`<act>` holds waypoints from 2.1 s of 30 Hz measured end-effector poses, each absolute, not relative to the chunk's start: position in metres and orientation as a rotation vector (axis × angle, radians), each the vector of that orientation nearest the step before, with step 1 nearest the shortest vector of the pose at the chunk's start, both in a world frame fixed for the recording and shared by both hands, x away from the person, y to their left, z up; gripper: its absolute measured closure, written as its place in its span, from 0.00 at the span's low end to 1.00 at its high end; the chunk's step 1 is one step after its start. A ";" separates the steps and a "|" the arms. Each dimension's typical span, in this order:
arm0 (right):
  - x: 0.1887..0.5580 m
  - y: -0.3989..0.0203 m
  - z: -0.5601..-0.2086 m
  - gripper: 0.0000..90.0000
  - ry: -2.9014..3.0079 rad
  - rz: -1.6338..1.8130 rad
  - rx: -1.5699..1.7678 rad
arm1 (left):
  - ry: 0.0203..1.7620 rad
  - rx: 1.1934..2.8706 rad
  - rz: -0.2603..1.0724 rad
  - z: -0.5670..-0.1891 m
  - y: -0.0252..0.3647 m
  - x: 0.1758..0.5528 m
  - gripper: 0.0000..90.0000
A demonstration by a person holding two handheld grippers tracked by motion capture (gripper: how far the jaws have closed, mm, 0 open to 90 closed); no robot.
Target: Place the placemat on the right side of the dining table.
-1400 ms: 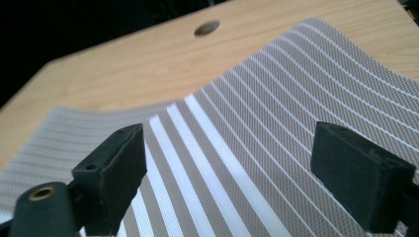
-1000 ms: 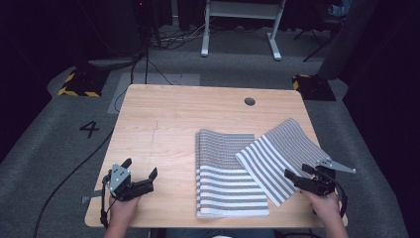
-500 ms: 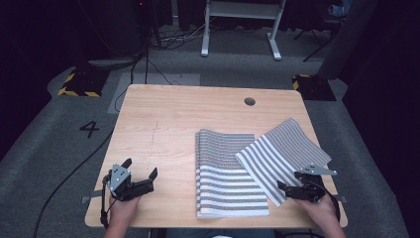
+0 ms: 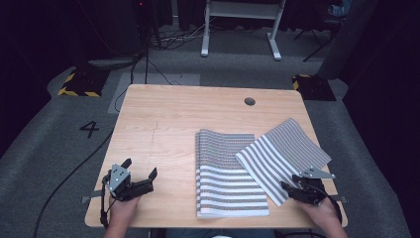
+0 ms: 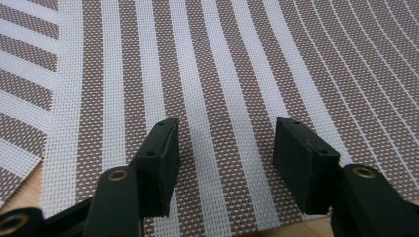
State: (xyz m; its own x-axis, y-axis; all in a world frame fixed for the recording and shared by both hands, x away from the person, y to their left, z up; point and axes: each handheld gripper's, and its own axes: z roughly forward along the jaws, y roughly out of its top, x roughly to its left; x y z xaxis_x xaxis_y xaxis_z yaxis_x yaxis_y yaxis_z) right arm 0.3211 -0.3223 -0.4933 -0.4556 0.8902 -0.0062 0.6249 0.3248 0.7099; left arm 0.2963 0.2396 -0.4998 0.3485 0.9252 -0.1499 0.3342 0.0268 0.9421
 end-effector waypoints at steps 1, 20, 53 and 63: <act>0.321 -0.324 -0.493 0.54 2.193 0.914 1.347 | 1.189 1.528 0.686 -0.500 0.240 0.296 0.00; 0.311 -0.331 -0.484 0.99 2.118 0.978 1.461 | 1.192 1.526 0.687 -0.500 0.240 0.297 0.00; 0.352 -0.283 -0.398 0.99 1.904 0.814 1.274 | 1.188 1.516 0.684 -0.500 0.240 0.297 0.00; 0.383 -0.273 -0.381 0.99 1.854 0.837 1.263 | 1.185 1.512 0.680 -0.500 0.240 0.297 0.00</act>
State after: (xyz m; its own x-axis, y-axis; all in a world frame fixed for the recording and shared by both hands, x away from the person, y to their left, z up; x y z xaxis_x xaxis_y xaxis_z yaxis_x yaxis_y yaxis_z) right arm 0.3832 -0.2731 -0.3806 -0.2514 0.9456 -0.2064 0.4709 0.3058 0.8275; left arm 0.2974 0.2399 -0.4999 0.3483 0.9236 -0.1603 0.3274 0.0404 0.9440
